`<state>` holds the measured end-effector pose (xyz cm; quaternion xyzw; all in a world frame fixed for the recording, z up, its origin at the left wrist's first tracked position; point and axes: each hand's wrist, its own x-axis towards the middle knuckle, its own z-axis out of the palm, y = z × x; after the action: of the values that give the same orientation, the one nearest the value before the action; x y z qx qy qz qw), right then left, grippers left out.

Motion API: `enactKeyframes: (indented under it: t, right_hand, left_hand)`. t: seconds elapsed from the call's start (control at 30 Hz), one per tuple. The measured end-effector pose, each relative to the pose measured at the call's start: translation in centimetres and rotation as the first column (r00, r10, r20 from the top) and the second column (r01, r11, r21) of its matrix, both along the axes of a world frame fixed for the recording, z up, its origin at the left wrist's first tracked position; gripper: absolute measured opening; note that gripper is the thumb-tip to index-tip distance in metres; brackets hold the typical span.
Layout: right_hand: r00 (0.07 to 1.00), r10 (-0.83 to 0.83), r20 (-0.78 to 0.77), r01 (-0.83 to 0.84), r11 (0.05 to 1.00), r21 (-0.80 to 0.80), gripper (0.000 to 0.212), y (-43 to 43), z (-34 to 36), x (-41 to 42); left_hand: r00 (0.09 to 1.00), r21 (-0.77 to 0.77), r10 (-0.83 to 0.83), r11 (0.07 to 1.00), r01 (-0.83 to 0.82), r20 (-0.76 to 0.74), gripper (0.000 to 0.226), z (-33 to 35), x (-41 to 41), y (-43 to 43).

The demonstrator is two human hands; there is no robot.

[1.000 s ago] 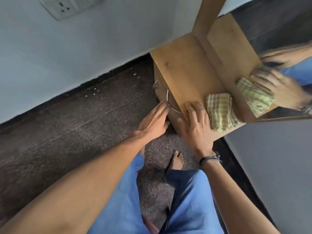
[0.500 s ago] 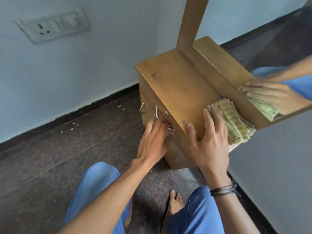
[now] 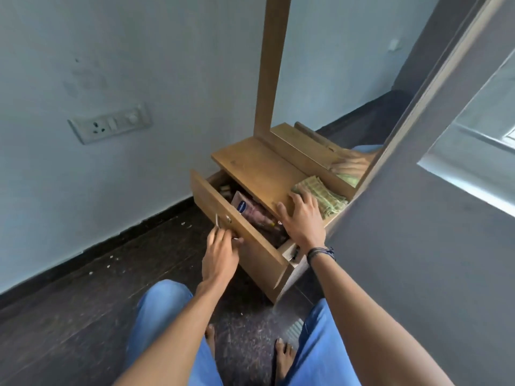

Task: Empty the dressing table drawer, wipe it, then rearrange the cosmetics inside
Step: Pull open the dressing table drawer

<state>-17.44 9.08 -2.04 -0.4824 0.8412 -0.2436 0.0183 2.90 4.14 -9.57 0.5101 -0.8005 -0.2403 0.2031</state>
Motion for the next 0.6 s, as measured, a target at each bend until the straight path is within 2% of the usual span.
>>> enactKeyframes:
  t: [0.2, 0.43, 0.6]
  right_hand:
    - [1.000, 0.019, 0.008, -0.019, 1.000, -0.021, 0.056, 0.1, -0.1, 0.1]
    - [0.992, 0.126, 0.024, -0.123, 0.988, -0.090, 0.038, 0.7, 0.2, 0.0]
    - [0.975, 0.192, 0.116, -0.138, 0.922, -0.363, 0.024, 2.1, -0.1, 3.8]
  left_hand:
    - [0.998, -0.015, 0.042, 0.999, -0.043, -0.048, 0.025, -0.5, 2.6, 1.4]
    - [0.999, 0.027, -0.003, 1.000, 0.002, 0.039, 0.031, 0.3, 4.7, 1.0]
    - [0.991, 0.049, -0.010, 0.999, 0.004, 0.135, 0.043, 1.4, 5.5, 0.9]
